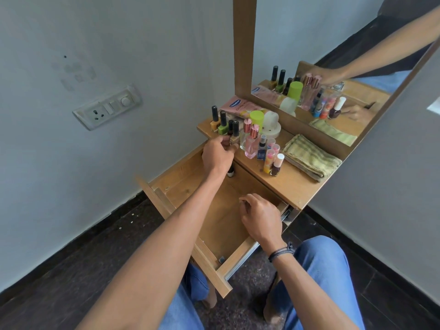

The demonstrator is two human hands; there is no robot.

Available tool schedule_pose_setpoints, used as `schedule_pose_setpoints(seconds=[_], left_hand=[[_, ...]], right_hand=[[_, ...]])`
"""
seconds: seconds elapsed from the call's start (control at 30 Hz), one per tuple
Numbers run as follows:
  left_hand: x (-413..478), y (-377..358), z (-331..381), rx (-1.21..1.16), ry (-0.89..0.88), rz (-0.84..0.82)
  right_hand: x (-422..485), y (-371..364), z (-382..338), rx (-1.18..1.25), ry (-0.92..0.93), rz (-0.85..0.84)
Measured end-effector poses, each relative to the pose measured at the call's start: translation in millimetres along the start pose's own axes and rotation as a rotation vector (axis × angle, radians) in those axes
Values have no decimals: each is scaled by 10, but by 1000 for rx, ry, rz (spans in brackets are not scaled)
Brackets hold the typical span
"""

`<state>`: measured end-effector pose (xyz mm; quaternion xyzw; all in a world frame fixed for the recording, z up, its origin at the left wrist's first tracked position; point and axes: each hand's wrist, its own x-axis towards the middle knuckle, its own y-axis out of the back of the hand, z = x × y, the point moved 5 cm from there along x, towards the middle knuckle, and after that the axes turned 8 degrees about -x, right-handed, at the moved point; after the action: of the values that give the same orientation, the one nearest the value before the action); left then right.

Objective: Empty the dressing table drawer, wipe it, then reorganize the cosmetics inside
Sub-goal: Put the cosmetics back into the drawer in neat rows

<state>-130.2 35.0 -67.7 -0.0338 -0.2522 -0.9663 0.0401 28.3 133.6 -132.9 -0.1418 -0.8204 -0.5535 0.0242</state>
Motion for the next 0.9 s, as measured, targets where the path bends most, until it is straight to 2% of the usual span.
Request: schedule_pose_setpoints(seconds=[0.43,0.77,0.9], left_hand=[[-35,13,22,46,-73,49],[-295,276,-151,-37,-103,121],[-469,518,-305,-37,-91,105]], right_hand=[[0,7,1,-7,8,21],[-5,23,3,6,7,7],[42,81,0,147,-19,24]])
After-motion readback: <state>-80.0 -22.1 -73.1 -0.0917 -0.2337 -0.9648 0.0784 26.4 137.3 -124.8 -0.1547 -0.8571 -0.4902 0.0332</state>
